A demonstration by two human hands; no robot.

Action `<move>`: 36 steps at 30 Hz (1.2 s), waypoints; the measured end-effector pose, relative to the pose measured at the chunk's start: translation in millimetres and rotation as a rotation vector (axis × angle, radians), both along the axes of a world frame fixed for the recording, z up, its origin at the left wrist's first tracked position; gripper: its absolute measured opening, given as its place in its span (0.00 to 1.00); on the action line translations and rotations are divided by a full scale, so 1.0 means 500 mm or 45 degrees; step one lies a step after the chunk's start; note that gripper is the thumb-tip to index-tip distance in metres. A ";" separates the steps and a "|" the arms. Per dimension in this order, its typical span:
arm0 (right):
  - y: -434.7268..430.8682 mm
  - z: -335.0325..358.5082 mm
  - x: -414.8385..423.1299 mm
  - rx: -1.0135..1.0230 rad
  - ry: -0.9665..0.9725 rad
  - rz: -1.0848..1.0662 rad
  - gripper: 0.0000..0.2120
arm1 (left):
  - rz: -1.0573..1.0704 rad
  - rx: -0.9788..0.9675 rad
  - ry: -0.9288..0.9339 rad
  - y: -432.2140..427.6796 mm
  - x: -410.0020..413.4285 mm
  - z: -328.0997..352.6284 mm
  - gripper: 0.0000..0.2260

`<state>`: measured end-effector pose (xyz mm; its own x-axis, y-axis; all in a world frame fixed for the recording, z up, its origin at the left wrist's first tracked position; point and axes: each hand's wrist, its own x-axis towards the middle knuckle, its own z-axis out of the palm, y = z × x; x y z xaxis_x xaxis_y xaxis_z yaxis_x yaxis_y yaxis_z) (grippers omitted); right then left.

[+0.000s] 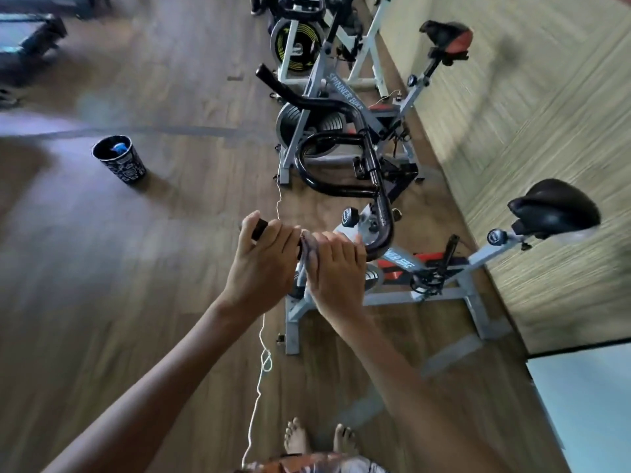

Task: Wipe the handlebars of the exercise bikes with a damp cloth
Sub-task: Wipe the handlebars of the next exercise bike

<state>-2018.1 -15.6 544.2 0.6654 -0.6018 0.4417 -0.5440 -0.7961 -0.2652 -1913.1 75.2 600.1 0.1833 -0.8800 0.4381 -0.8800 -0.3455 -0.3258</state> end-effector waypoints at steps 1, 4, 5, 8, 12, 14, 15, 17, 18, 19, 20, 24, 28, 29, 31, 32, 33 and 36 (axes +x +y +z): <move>-0.019 -0.002 -0.020 -0.037 0.055 0.056 0.19 | -0.001 0.001 -0.013 0.003 0.002 -0.001 0.15; -0.099 -0.020 -0.092 -0.102 0.027 -0.017 0.18 | 0.027 0.039 -0.047 0.006 0.004 -0.014 0.15; -0.111 -0.026 -0.105 -0.047 -0.028 -0.088 0.18 | 0.056 0.043 -0.040 0.000 -0.002 -0.017 0.14; -0.091 -0.034 -0.088 0.194 -0.222 -0.154 0.19 | 0.108 0.064 0.043 -0.033 -0.037 -0.028 0.14; -0.103 -0.043 -0.100 0.309 -0.185 0.100 0.25 | 0.133 0.027 0.136 -0.070 -0.076 -0.045 0.21; -0.144 -0.023 -0.090 0.467 -0.239 0.050 0.25 | 0.163 0.016 0.170 -0.080 -0.083 -0.052 0.21; -0.165 -0.006 -0.078 0.600 -0.274 -0.007 0.25 | 0.179 0.017 0.175 -0.085 -0.087 -0.054 0.21; -0.194 0.018 -0.060 0.762 -0.226 -0.044 0.24 | 0.210 0.010 0.168 -0.094 -0.094 -0.055 0.19; -0.193 0.023 -0.060 0.781 -0.198 -0.037 0.23 | 0.214 0.001 0.172 -0.098 -0.097 -0.056 0.18; -0.183 0.024 -0.066 0.772 -0.191 -0.036 0.23 | 0.209 -0.011 0.181 -0.102 -0.098 -0.058 0.17; -0.165 0.023 -0.076 0.749 -0.200 -0.038 0.25 | 0.204 -0.022 0.185 -0.103 -0.099 -0.061 0.17; -0.153 0.030 -0.083 0.782 -0.152 -0.075 0.30 | 0.202 -0.103 0.179 -0.101 -0.102 -0.069 0.15; -0.286 0.082 -0.008 1.039 -0.001 -0.253 0.24 | 0.190 -0.110 0.216 -0.100 -0.103 -0.069 0.15; -0.297 0.090 -0.002 1.045 0.041 -0.273 0.23 | 0.187 -0.114 0.238 -0.099 -0.104 -0.071 0.16; -0.274 0.092 -0.016 0.964 0.121 -0.247 0.25 | 0.195 -0.113 0.262 -0.099 -0.105 -0.075 0.18; -0.247 0.092 -0.033 0.933 0.140 -0.224 0.26 | 0.197 -0.125 0.269 -0.099 -0.106 -0.076 0.17; -0.222 0.085 -0.051 0.924 0.131 -0.202 0.27 | 0.203 -0.142 0.275 -0.101 -0.108 -0.078 0.17; -0.218 0.085 -0.057 0.923 0.129 -0.195 0.29 | 0.227 -0.168 0.268 -0.106 -0.110 -0.078 0.15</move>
<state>-2046.5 -124.4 586.7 0.5669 -0.8081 -0.1600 -0.6847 -0.3542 -0.6370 -1967.9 22.0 561.2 0.4287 -0.7640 0.4822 -0.8451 -0.5278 -0.0849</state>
